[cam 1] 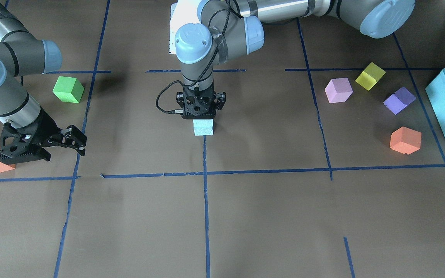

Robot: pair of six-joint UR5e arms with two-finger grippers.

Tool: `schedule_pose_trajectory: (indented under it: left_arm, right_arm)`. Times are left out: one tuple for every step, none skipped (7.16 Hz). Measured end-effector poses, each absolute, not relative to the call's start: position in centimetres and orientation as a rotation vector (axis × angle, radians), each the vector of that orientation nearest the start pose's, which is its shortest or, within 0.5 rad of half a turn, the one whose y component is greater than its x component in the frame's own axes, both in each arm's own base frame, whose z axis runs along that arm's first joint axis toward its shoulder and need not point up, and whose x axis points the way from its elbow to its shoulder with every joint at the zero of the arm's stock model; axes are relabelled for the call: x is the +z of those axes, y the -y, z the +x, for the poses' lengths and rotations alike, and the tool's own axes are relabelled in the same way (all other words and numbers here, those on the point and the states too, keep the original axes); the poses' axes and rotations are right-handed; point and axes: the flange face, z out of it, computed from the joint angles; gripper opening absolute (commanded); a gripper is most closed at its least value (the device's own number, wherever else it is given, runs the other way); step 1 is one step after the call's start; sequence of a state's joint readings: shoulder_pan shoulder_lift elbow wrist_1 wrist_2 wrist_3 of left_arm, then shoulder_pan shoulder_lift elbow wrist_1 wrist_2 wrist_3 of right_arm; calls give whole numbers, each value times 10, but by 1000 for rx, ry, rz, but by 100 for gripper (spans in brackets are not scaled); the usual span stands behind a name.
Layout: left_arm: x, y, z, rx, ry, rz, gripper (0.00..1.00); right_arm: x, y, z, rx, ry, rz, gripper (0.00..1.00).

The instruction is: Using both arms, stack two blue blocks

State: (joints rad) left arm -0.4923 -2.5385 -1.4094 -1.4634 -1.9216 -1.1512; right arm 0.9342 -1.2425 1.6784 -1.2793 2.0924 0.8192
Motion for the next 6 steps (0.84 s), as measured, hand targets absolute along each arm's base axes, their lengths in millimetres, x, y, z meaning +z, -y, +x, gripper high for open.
schedule_pose_trajectory:
  left_arm:
    - [124, 445, 620, 57, -780, 9, 100]
    - [116, 444, 612, 57, -797, 20, 100]
    - [102, 445, 590, 48, -822, 40, 100]
    - [90, 447, 551, 26, -846, 65, 100]
    - [93, 450, 503, 4, -863, 96, 100]
    - [113, 457, 449, 6, -875, 127, 100]
  right_arm:
    - [398, 552, -304, -19, 843, 199, 100]
    - [398, 552, -304, -18, 843, 198, 100]
    - [399, 551, -304, -18, 842, 196, 100]
    - [401, 551, -302, -16, 840, 194, 100]
    - [403, 553, -296, -11, 842, 191, 100]
    - [407, 559, -276, -5, 856, 183, 100]
